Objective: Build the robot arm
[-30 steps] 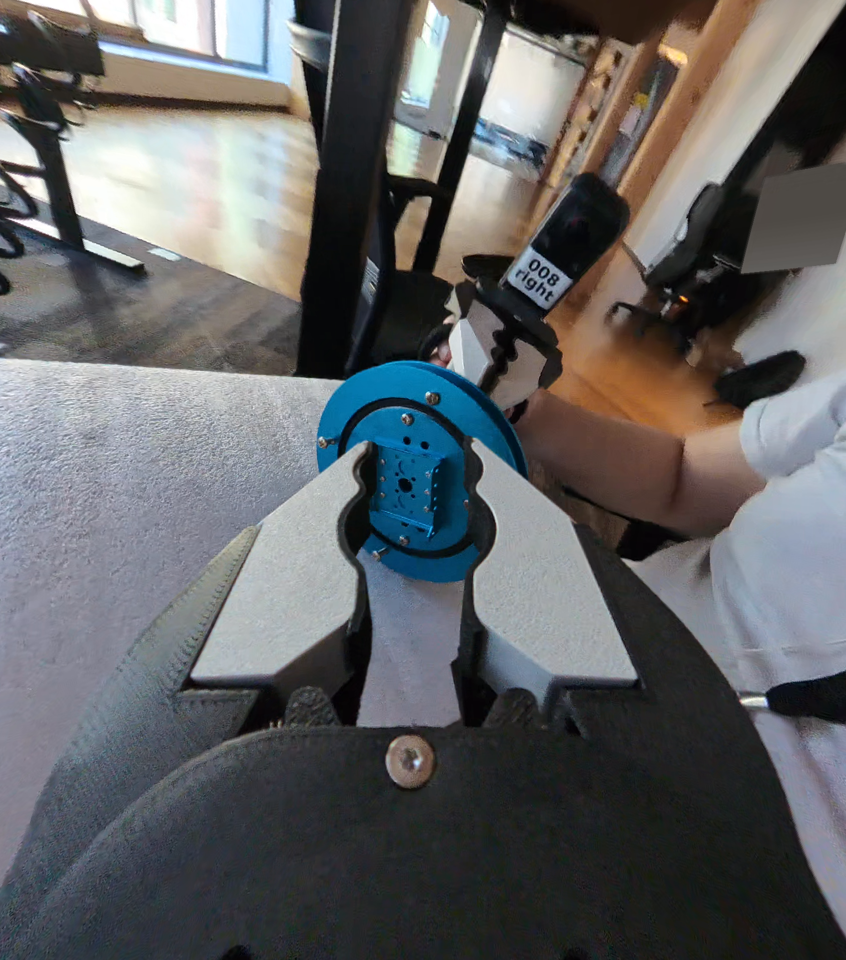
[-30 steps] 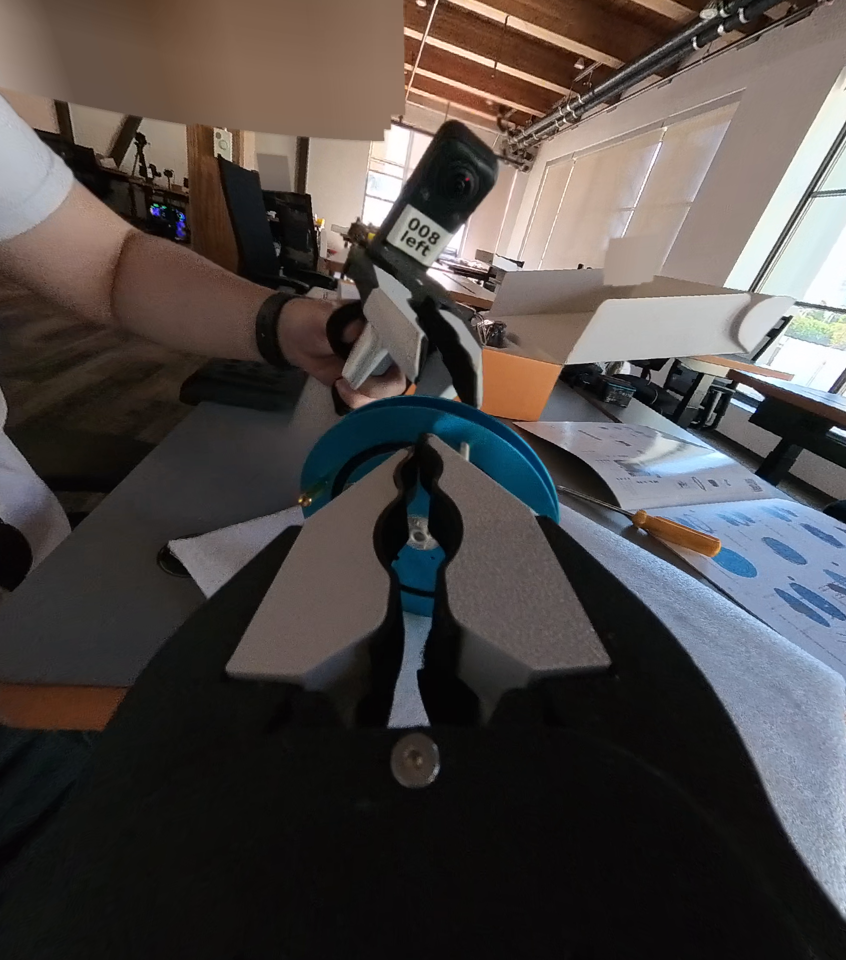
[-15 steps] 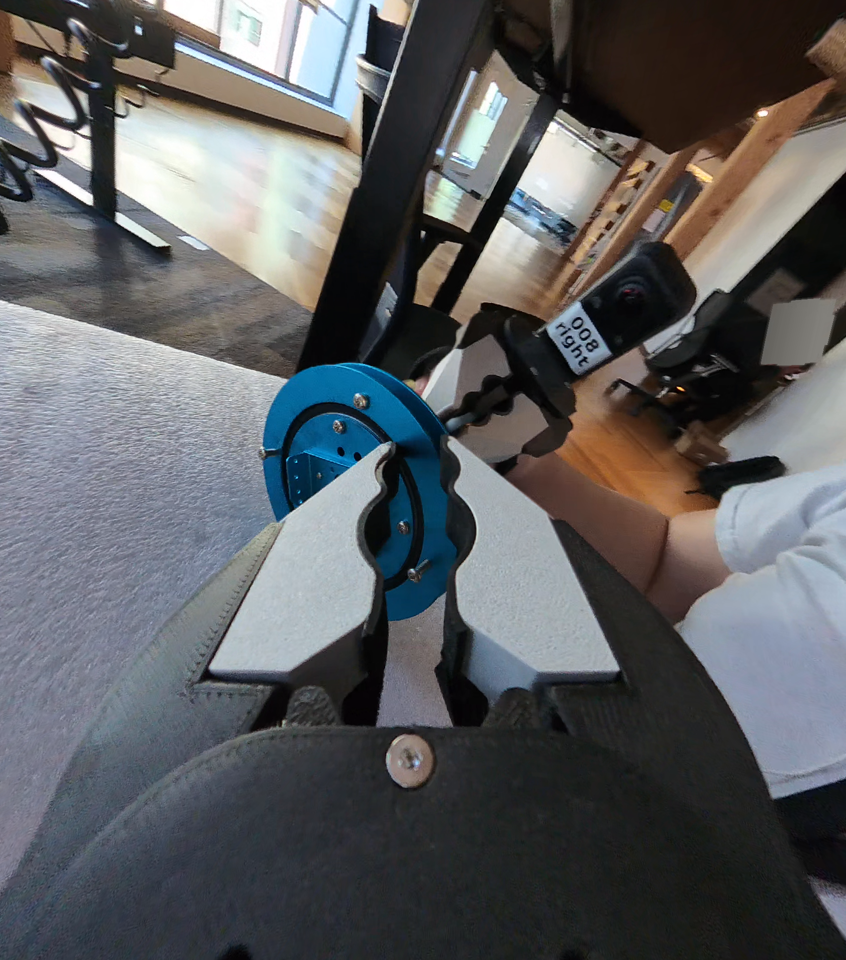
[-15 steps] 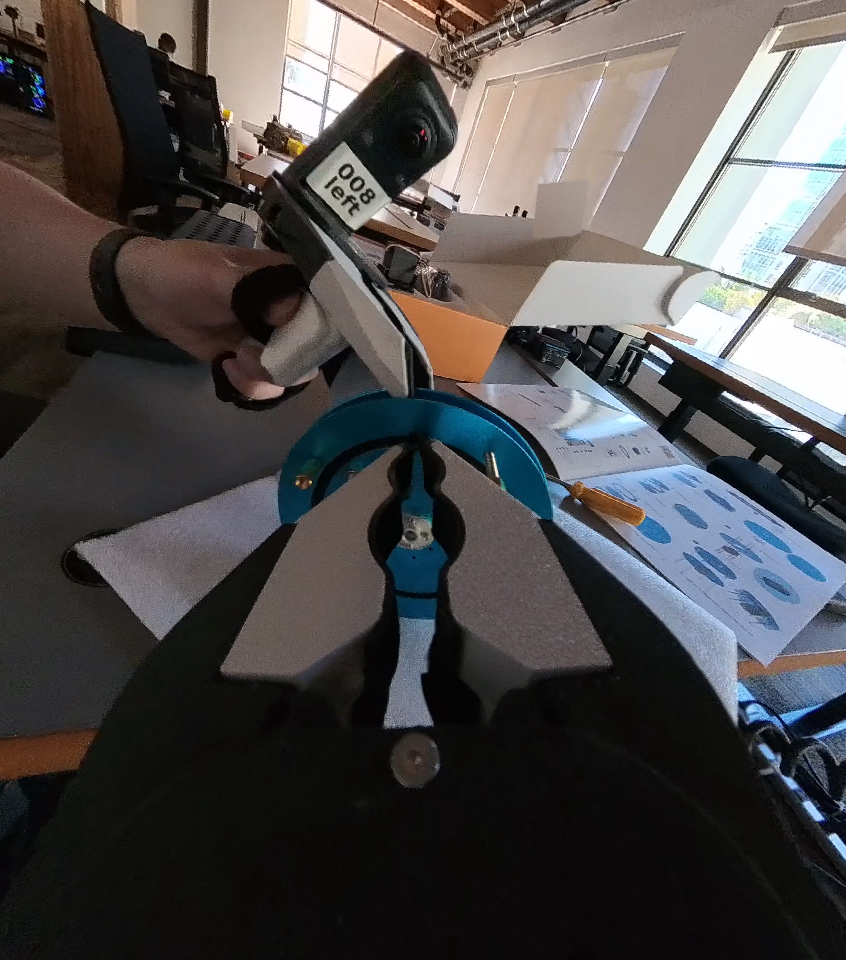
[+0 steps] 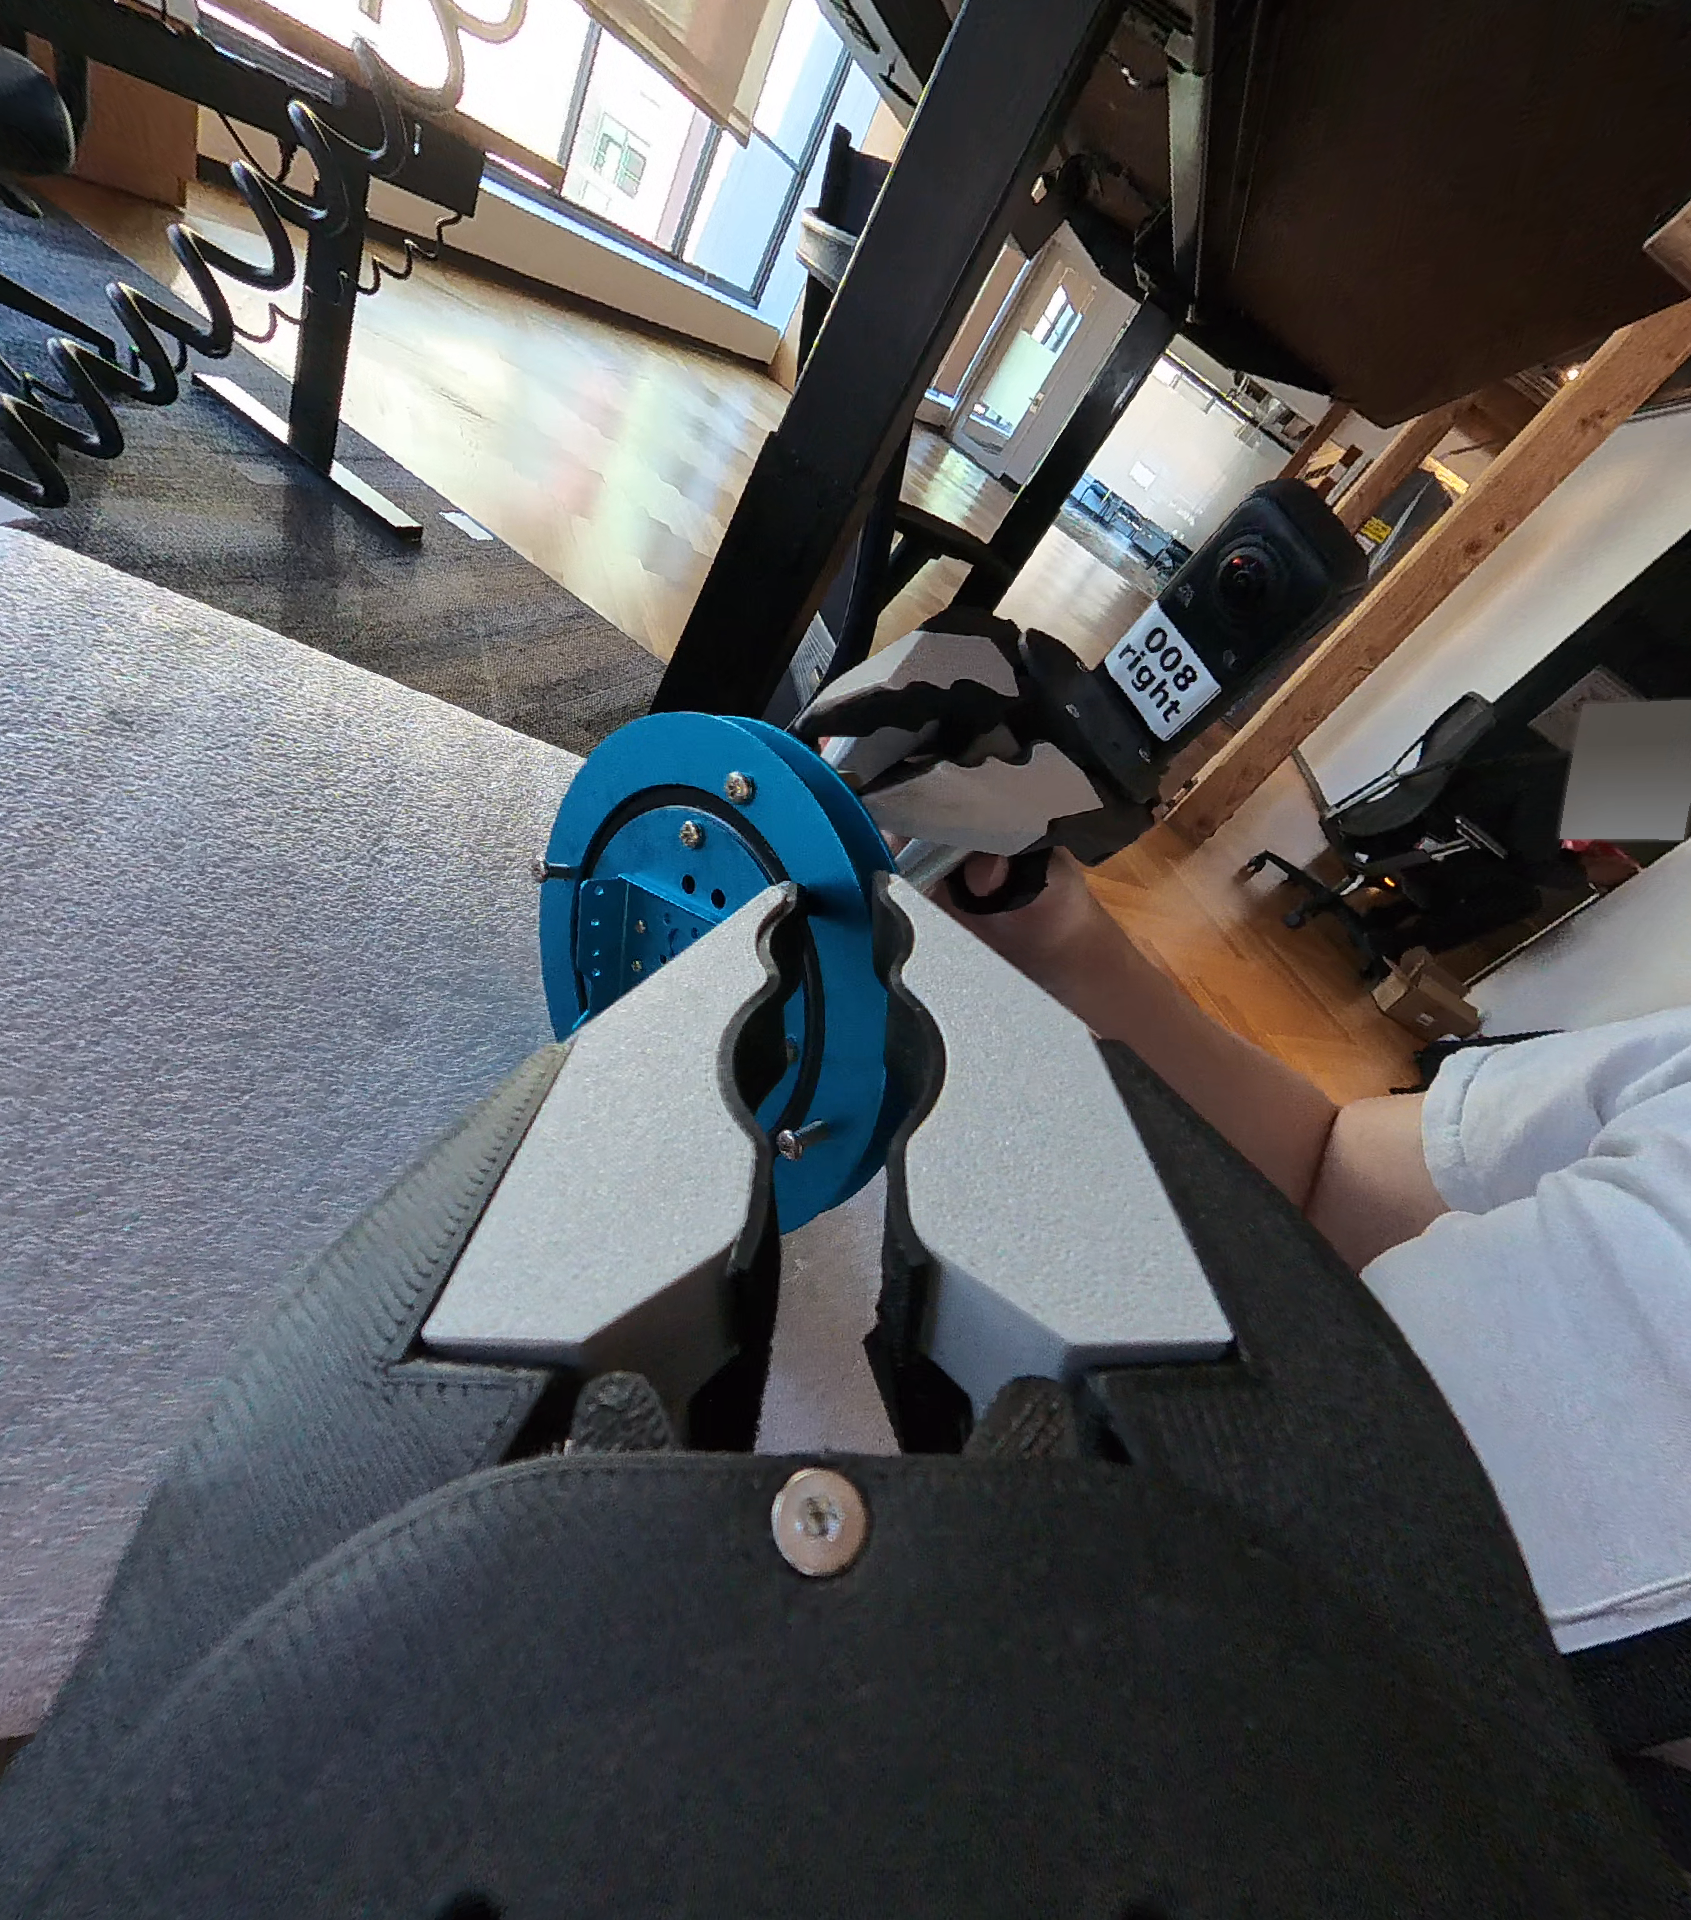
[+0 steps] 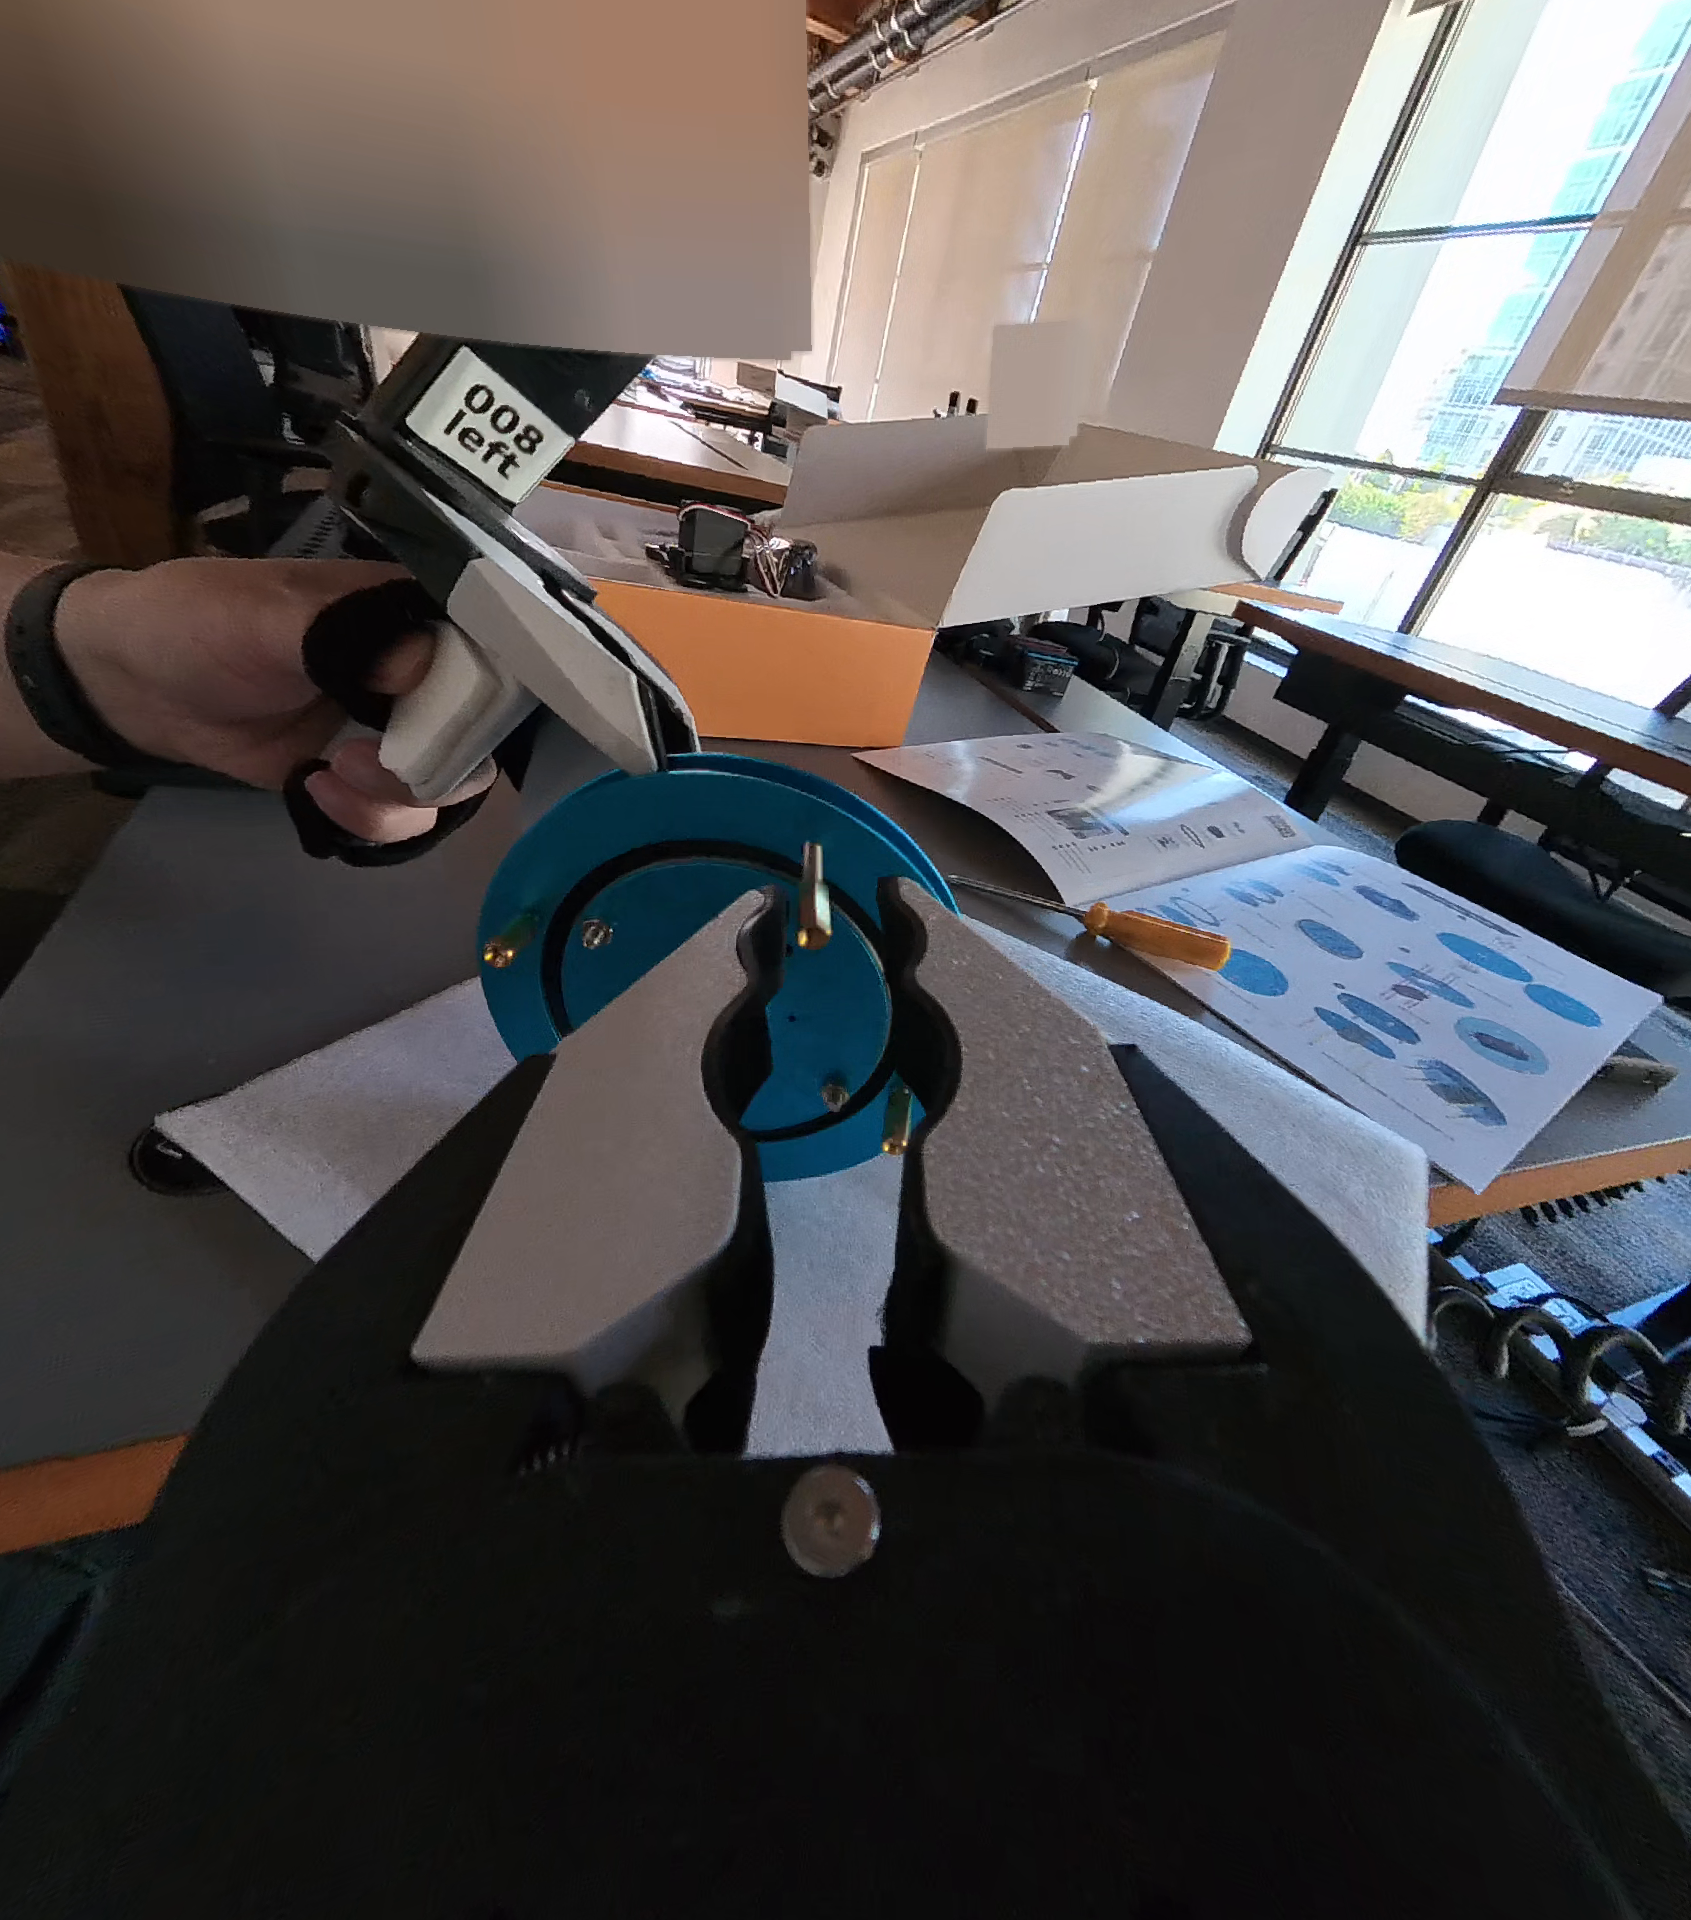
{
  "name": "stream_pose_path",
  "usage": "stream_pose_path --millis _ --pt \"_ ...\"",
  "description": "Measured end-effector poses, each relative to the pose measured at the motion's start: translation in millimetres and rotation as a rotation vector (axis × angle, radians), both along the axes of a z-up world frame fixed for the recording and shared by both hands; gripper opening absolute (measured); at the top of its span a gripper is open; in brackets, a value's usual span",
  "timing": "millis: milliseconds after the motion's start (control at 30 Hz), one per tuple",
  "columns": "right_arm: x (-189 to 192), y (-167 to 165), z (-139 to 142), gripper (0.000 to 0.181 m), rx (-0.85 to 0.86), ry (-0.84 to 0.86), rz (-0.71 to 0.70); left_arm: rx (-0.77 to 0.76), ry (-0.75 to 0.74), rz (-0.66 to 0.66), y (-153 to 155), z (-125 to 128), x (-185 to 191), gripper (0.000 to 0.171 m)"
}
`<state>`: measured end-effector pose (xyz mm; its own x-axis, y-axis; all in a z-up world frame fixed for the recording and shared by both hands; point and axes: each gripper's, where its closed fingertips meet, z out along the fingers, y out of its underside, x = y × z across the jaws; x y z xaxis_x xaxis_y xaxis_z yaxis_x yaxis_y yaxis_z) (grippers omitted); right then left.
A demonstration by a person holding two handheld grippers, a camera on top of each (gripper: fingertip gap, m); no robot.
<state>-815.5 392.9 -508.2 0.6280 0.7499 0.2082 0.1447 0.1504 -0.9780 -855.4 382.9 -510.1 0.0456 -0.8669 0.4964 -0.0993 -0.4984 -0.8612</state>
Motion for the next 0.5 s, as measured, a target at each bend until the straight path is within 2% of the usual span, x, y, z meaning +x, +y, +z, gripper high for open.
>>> stream_pose_path --millis 133,300,333,400,467,500 --pt "-3.9 -1.4 -4.3 0.004 -0.042 0.008 0.021 0.007 -0.002 0.012 -1.5 0.0 0.7 0.010" --pt "-4.2 -5.4 -4.2 0.004 -0.081 0.012 0.005 0.002 -0.002 -0.006 -5.0 0.1 0.2 0.011" --pt "-4.3 -6.0 -4.4 0.004 -0.078 0.006 0.000 -0.002 -0.007 -0.031 -5.9 0.9 -0.4 0.011" --pt "-3.5 -6.4 -4.6 0.004 -0.072 -0.004 -0.011 -0.047 -0.041 -0.098 -3.3 10.5 -4.0 0.022" --pt "-3.7 -7.1 -4.5 0.004 -0.076 -0.010 -0.011 -0.073 -0.053 -0.159 6.9 20.3 -7.7 0.019" --pt "-4.4 -7.6 -4.3 0.004 -0.079 -0.014 -0.008 -0.035 -0.031 -0.184 13.0 20.7 -7.9 0.019"
